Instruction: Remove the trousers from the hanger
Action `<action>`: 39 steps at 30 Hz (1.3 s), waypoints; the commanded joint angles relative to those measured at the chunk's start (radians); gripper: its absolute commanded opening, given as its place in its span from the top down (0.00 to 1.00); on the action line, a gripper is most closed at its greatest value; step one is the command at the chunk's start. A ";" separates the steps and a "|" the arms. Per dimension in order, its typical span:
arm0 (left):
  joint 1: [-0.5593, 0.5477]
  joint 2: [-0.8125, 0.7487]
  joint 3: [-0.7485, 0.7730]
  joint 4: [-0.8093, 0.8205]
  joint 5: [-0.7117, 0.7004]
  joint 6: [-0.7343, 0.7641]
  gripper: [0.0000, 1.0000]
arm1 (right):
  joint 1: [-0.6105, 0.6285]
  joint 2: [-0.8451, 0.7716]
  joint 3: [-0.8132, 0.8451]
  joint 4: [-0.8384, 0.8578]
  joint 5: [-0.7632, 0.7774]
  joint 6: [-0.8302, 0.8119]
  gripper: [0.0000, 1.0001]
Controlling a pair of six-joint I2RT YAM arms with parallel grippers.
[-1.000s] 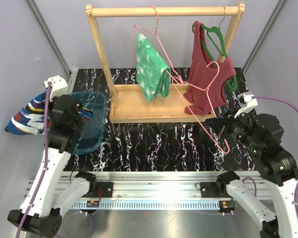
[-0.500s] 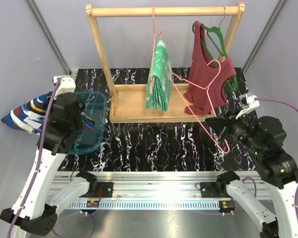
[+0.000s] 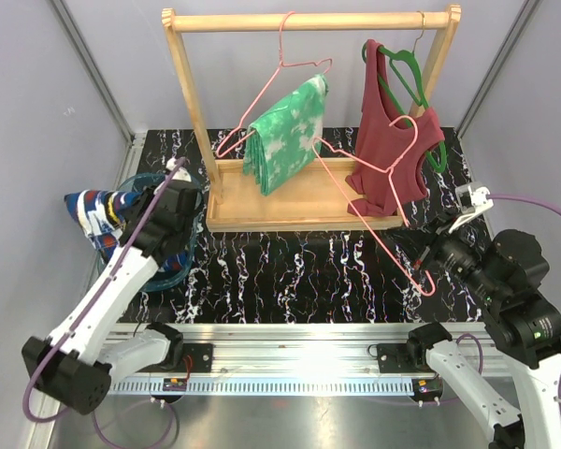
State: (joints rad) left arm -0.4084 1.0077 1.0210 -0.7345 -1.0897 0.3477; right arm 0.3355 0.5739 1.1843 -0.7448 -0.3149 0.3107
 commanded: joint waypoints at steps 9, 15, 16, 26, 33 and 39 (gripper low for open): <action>0.074 0.371 0.165 -0.097 0.141 -0.327 1.00 | 0.000 -0.036 0.011 0.044 -0.015 -0.005 1.00; 0.138 0.486 0.134 0.021 0.195 -0.356 1.00 | 0.002 -0.029 0.014 0.038 -0.012 -0.004 1.00; 0.141 0.494 0.131 0.038 0.211 -0.355 1.00 | 0.000 -0.031 0.012 0.039 -0.012 -0.001 1.00; 0.155 0.546 0.195 0.075 0.341 -0.325 0.32 | 0.000 -0.013 -0.008 0.061 -0.004 0.013 1.00; 0.155 0.303 0.269 -0.043 0.442 -0.407 0.01 | 0.002 0.015 0.006 0.050 0.033 -0.001 1.00; 0.167 0.089 0.194 0.024 0.613 -0.475 0.01 | 0.000 0.050 0.015 0.067 0.065 -0.007 1.00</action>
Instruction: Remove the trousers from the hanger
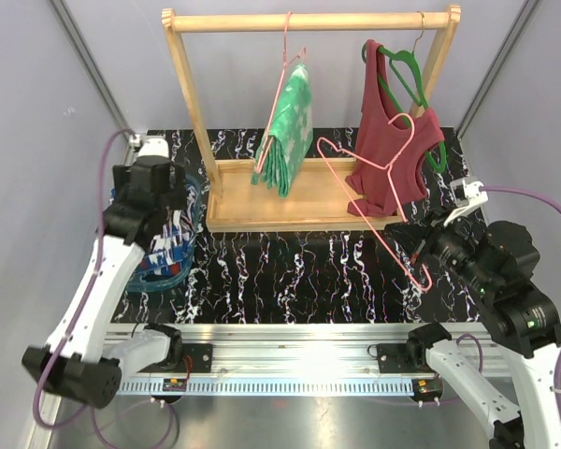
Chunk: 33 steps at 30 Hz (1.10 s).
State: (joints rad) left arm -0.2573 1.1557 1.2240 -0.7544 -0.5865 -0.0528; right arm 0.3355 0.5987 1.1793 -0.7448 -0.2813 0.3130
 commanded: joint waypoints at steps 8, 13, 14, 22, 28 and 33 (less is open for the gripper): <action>0.226 0.194 0.133 -0.028 0.261 -0.265 0.01 | 0.000 0.059 0.042 0.133 0.030 0.018 1.00; 0.256 0.456 0.112 0.007 0.428 -0.297 0.01 | 0.000 0.087 0.060 0.157 0.062 -0.021 1.00; 0.257 0.487 0.088 0.045 0.450 -0.294 0.01 | 0.000 0.096 0.074 0.162 0.097 -0.031 1.00; 0.296 0.760 0.054 0.058 0.499 -0.351 0.01 | 0.000 0.234 0.192 0.186 0.169 -0.133 1.00; 0.294 0.583 0.083 0.024 0.449 -0.329 0.01 | 0.000 0.323 0.256 0.211 0.119 -0.192 1.00; 0.296 0.423 0.179 -0.066 0.438 -0.291 0.01 | 0.000 0.432 0.347 0.249 0.168 -0.213 1.00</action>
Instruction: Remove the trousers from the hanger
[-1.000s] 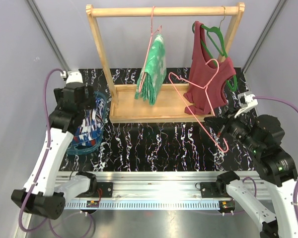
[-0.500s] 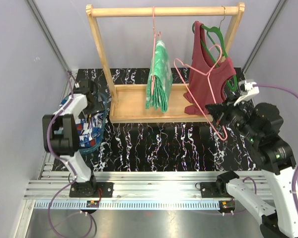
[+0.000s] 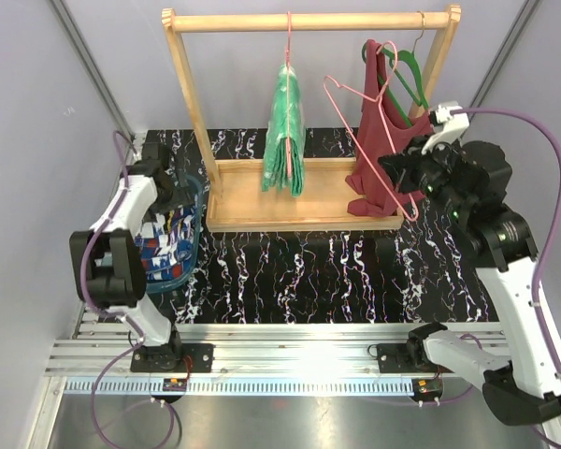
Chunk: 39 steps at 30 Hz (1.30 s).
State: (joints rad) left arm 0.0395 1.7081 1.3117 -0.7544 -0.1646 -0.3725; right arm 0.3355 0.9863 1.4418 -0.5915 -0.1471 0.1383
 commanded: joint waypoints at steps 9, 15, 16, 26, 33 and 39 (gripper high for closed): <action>-0.001 -0.453 0.133 -0.165 -0.078 0.043 0.01 | 0.000 0.213 0.242 0.177 0.165 -0.040 1.00; -0.003 -0.750 0.009 -0.097 -0.084 0.027 0.01 | 0.000 0.360 0.331 0.160 0.216 -0.034 1.00; -0.001 -0.781 -0.003 -0.089 -0.088 0.032 0.01 | 0.000 0.371 0.338 0.157 0.225 -0.029 1.00; -0.125 -0.936 -0.023 -0.118 -0.191 0.092 0.01 | 0.000 0.373 0.263 0.162 0.216 0.030 0.90; -0.181 -0.915 0.008 -0.128 -0.202 0.106 0.01 | 0.000 0.284 0.247 0.137 0.204 0.026 0.38; -0.191 -0.936 0.003 -0.115 -0.165 0.112 0.01 | 0.000 0.203 0.287 0.085 0.163 0.015 0.01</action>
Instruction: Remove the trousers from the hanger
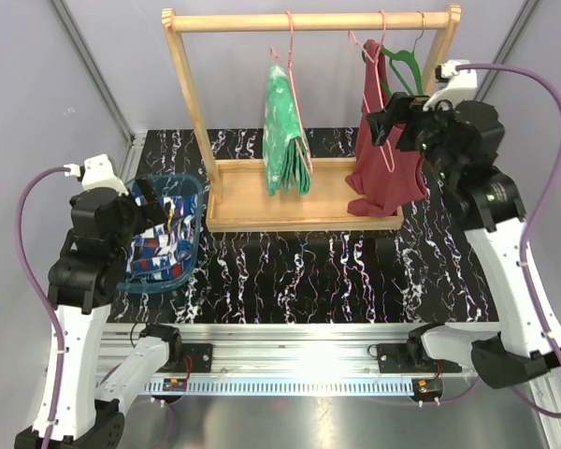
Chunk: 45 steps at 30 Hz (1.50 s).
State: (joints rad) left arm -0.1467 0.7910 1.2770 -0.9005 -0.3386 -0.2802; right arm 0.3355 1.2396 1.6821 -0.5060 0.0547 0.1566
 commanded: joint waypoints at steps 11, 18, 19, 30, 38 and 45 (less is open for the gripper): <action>-0.005 -0.012 0.022 0.038 0.113 -0.030 0.01 | 0.048 0.113 0.261 -0.066 -0.363 0.095 0.00; -0.005 0.005 0.015 0.044 0.141 -0.037 0.01 | 0.226 0.389 0.563 -0.290 -0.067 0.005 0.04; -0.005 0.005 0.013 0.045 0.142 -0.036 0.01 | 0.246 0.434 0.580 -0.302 0.010 -0.005 0.08; -0.005 0.005 0.004 0.032 0.147 0.004 0.01 | 0.278 0.635 0.717 -0.376 0.131 -0.040 0.74; -0.005 0.025 0.004 0.040 0.187 0.010 0.01 | 0.278 0.578 0.667 -0.283 0.131 -0.040 1.00; -0.013 0.088 0.028 0.067 0.332 0.000 0.01 | 0.281 0.470 0.542 -0.102 0.116 -0.034 1.00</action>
State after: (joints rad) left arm -0.1490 0.8478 1.2743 -0.8936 -0.1188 -0.2859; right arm 0.6201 1.8191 2.2524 -0.8150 0.1413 0.1116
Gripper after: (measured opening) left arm 0.987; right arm 0.055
